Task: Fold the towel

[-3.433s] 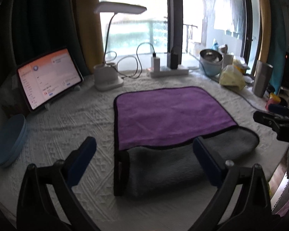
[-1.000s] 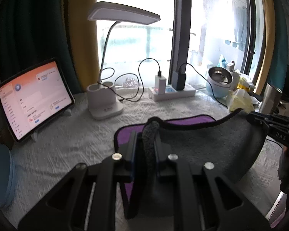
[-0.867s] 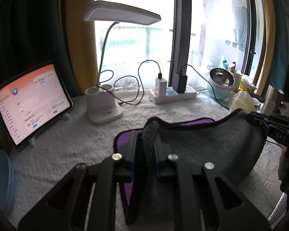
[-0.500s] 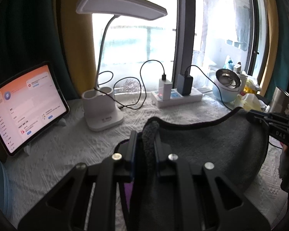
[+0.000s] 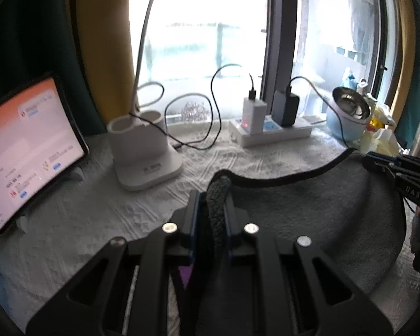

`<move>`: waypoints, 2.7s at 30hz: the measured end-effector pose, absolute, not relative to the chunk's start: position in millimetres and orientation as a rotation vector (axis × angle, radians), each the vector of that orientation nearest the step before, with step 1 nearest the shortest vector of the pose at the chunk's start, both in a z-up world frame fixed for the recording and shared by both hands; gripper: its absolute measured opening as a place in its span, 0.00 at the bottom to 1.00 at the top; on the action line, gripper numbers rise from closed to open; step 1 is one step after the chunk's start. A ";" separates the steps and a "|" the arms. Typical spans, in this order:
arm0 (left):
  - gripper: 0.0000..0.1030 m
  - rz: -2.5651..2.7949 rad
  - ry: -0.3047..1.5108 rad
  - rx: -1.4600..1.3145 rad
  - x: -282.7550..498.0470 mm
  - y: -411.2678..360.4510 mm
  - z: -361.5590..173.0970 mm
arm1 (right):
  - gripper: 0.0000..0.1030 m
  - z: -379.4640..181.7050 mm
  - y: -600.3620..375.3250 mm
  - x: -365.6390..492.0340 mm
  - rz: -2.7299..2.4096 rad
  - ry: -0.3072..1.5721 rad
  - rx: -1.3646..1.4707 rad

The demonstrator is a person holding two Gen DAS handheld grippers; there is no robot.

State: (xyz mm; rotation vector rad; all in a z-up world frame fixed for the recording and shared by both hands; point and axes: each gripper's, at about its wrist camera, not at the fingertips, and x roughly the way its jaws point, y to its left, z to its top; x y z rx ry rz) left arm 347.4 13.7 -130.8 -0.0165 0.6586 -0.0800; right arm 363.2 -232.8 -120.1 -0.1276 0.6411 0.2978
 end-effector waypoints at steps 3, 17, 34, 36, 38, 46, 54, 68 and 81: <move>0.15 -0.081 0.698 -0.035 357.5 14.8 -139.6 | 0.13 -130.4 -232.0 373.7 0.295 0.668 -0.131; 0.15 -0.087 0.838 -0.065 384.1 22.3 -171.2 | 0.13 -164.2 -225.9 400.8 0.280 0.786 -0.146; 0.51 -0.044 0.894 -0.065 385.6 16.4 -167.8 | 0.22 -176.2 -226.0 410.6 0.245 0.868 -0.138; 0.70 -0.053 0.888 -0.086 381.8 18.0 -163.4 | 0.27 -176.1 -224.7 411.0 0.240 0.870 -0.141; 0.76 -0.054 0.873 -0.090 376.1 17.8 -158.4 | 0.32 -175.8 -224.9 410.4 0.239 0.873 -0.140; 0.86 -0.036 0.844 -0.100 357.8 16.0 -142.7 | 0.63 -163.7 -223.5 396.9 0.259 0.872 -0.115; 0.87 -0.034 0.813 -0.104 335.4 13.6 -124.5 | 0.64 -148.3 -217.5 374.5 0.267 0.848 -0.134; 0.88 -0.040 0.782 -0.138 282.2 15.5 -103.4 | 0.64 -116.4 -218.5 328.1 0.256 0.794 -0.152; 0.88 -0.019 0.754 -0.131 230.3 16.5 -85.3 | 0.64 -88.9 -217.0 279.8 0.261 0.739 -0.156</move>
